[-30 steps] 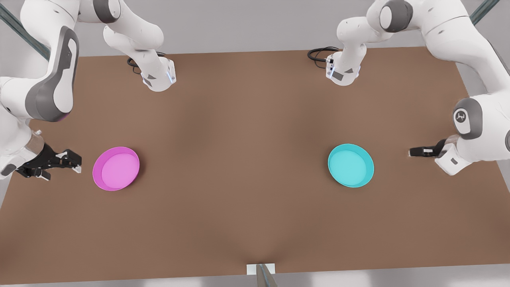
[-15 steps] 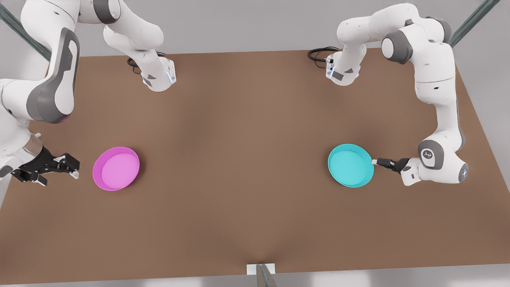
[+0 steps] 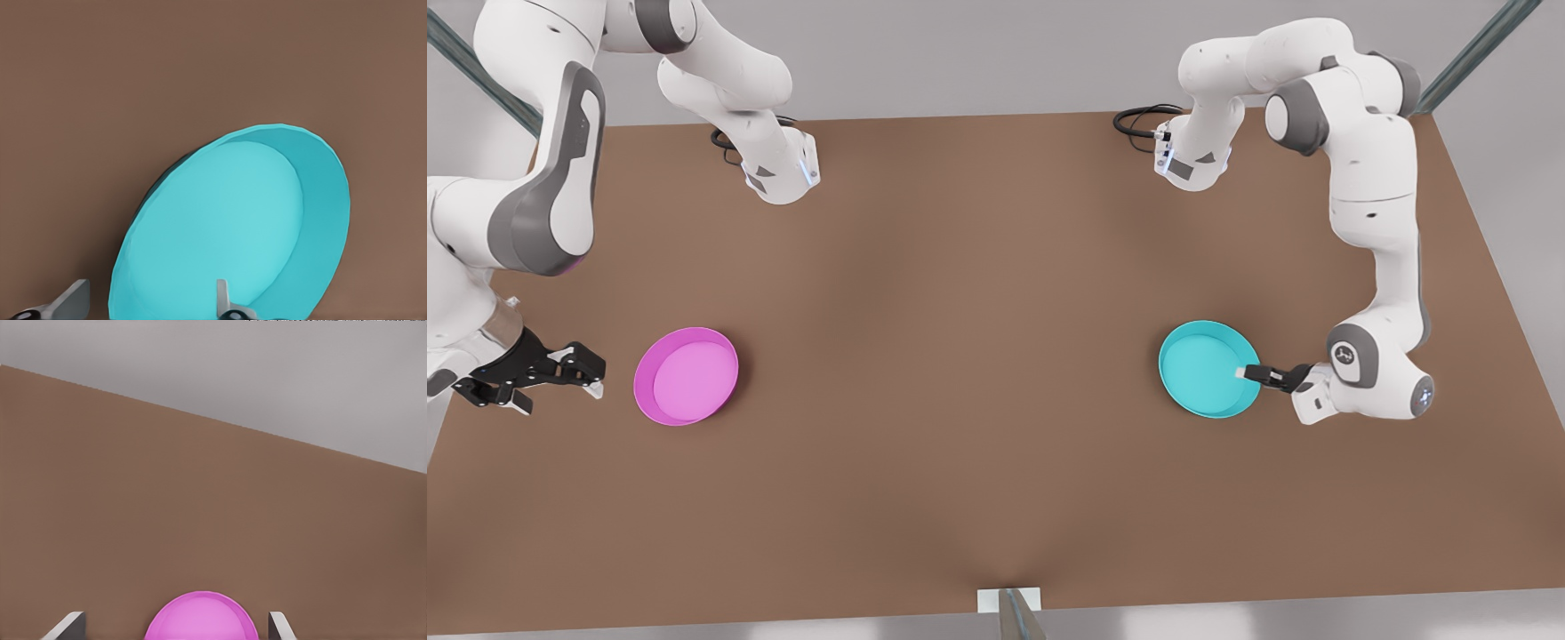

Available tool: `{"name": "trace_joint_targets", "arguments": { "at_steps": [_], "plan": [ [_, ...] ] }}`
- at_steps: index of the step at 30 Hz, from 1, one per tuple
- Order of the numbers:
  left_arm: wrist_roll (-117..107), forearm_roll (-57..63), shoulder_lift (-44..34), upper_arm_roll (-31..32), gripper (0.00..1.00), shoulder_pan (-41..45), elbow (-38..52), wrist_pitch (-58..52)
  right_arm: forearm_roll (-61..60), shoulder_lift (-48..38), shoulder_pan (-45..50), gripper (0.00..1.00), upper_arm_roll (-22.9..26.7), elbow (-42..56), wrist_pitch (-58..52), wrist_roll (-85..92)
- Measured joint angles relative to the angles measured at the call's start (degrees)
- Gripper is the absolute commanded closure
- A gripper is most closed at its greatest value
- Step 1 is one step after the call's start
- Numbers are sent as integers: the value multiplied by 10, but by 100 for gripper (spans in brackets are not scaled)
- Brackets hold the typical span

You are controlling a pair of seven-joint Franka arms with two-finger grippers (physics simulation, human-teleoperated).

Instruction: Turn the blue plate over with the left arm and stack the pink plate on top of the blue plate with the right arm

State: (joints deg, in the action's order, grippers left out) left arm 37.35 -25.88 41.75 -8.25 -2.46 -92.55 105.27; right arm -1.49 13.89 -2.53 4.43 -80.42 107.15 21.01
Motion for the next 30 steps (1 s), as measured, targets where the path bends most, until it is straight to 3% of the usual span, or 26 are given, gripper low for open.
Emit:
{"name": "trace_joint_targets", "arguments": {
  "at_steps": [1, 11, 19, 30],
  "plan": [
    [0, 0, 1, 0, 51, 0, 0, 0, 0, 0, 0, 0, 0, 0, 1, 0],
    [-1, 0, 20, 1, 57, 0, 4, 9, 0, 4, 0, 0, 1, 0, 1, 0],
    [-1, -1, 23, 1, 77, 3, 4, 9, 0, 4, 0, 0, 1, 0, 1, 0],
    [-13, 24, 23, 1, 79, 5, 5, 9, 0, 4, 0, 0, 1, 0, 1, 0]
  ]
}}
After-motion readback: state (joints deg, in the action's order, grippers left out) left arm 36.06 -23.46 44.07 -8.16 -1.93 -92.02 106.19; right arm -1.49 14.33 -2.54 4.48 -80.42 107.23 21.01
